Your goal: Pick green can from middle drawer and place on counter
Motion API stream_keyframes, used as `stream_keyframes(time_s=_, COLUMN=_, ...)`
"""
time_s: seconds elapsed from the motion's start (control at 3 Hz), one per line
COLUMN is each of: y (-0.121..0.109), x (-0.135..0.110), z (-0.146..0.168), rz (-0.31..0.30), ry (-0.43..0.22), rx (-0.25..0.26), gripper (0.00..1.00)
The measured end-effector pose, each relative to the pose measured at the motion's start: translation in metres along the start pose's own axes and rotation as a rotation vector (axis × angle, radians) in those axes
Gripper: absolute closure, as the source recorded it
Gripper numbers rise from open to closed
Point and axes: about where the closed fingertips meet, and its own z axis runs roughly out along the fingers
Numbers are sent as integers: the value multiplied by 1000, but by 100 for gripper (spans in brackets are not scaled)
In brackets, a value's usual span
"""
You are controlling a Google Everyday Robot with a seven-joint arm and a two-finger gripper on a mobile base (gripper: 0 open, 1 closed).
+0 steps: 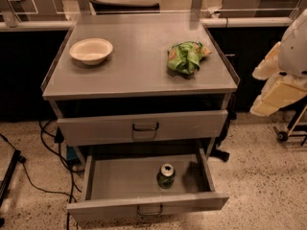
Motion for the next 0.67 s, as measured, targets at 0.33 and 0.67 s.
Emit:
stream_keyframes(time_s=0.33, y=18, x=1, z=45, rz=64, ry=-72, rx=-2, gripper=77)
stream_keyframes(time_s=0.67, y=32, x=0, z=92, rz=109, ry=-133, rx=-28, gripper=99)
